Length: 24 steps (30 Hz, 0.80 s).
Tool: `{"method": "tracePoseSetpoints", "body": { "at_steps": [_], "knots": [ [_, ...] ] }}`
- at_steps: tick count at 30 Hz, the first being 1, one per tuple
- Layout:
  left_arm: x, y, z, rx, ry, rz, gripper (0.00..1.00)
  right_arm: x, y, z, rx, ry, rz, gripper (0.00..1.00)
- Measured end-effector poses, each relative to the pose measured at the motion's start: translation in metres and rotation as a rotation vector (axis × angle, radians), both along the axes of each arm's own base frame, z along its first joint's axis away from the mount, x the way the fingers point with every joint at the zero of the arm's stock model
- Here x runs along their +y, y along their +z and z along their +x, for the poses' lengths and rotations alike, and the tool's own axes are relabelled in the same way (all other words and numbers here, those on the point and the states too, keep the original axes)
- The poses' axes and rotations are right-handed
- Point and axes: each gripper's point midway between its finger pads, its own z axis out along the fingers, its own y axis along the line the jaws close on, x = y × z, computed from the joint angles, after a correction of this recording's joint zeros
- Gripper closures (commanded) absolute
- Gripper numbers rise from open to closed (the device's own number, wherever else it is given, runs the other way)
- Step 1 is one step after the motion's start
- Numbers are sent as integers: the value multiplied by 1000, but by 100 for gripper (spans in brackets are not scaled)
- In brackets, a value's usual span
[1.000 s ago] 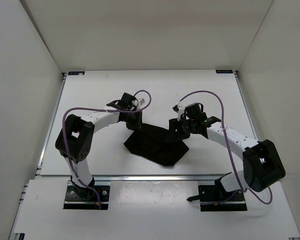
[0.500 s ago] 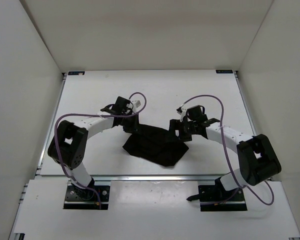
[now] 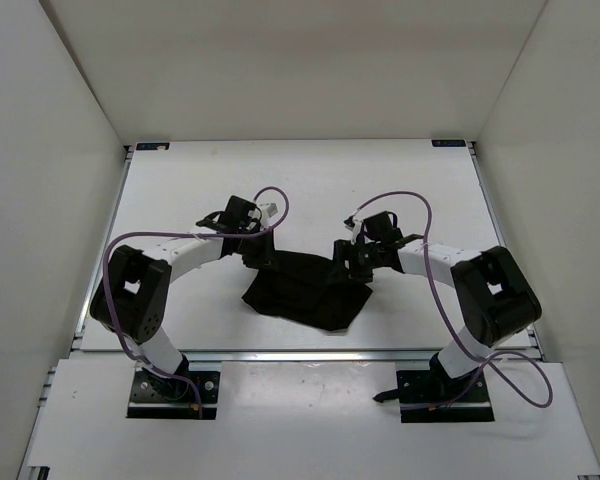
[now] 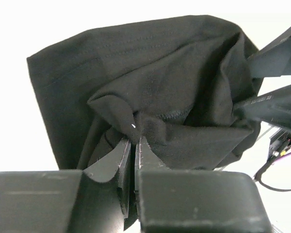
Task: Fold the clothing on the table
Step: Fold the skirt
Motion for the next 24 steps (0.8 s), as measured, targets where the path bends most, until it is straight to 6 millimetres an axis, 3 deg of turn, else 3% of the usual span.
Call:
{"method": "tracePoseSetpoints", "body": {
  "at_steps": [1, 3, 6, 11, 15, 17, 20, 24],
  "knots": [
    [1, -2, -2, 5, 1, 1, 100, 2, 0, 2, -5, 3, 2, 49],
    [5, -5, -6, 19, 5, 4, 100, 5, -1, 7, -9, 5, 6, 77],
    [7, -8, -8, 30, 8, 6, 100, 6, 0, 10, -13, 6, 10, 99],
    [13, -5, -4, 23, 22, -3, 100, 6, 11, 24, -41, -2, 13, 100],
    [22, 5, 11, 2, 49, -18, 100, -1, 42, 66, -117, -34, 29, 100],
    [27, 20, 29, -36, 72, -38, 100, -11, 67, 96, -183, -71, 46, 100],
    [31, 61, 68, -148, 108, -77, 100, -32, 115, 141, -312, -133, 90, 100],
    [27, 153, 134, -374, 134, -161, 100, -59, 184, 184, -470, -183, 167, 100]
  ]
}}
